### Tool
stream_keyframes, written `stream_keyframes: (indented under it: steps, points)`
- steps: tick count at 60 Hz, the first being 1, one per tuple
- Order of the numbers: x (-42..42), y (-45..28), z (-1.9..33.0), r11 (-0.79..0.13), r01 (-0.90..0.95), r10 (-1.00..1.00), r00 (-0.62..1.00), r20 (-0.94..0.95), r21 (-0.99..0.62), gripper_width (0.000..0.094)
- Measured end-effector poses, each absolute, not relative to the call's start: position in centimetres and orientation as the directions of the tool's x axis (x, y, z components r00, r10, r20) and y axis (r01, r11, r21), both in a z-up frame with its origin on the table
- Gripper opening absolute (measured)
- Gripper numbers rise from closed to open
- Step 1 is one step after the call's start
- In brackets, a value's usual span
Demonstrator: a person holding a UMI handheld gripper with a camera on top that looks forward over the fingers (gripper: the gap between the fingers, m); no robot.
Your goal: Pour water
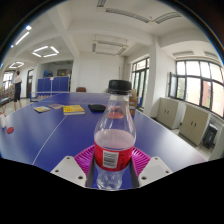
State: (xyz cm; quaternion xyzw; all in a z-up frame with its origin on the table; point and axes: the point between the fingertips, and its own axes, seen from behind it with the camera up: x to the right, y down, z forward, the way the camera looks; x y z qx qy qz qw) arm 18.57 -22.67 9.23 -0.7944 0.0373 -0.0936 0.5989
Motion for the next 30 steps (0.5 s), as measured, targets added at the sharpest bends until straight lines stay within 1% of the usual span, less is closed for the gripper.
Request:
stream_keyframes:
  steps: [7,10,11,17,21,25,30]
  points:
    - [18.5,-22.7,9.6,-0.244,0.045,-0.187,0.978,0.092,-0.969,0.0413]
    - [18.7,-22.9,9.6,-0.243,0.055,-0.188,0.977,0.102,-0.968,0.0389]
    - [18.6,-22.7,9.5,-0.241,0.058,-0.189,0.976,0.106,-0.969,0.0359]
    - [18.6,-22.5,9.6,-0.254,0.069,-0.205,0.971,0.123,-0.965,0.0361]
    - [18.2,-23.1,10.6,-0.254,0.081,-0.233,0.962,0.143,-0.964,0.0359]
    - [18.2,-23.3,12.8,-0.243,0.106,-0.265,0.949,0.171,-0.964,0.0357]
    - [17.8,-22.8,16.7,-0.238,0.183,-0.316,0.914,0.254,-0.954,0.0358]
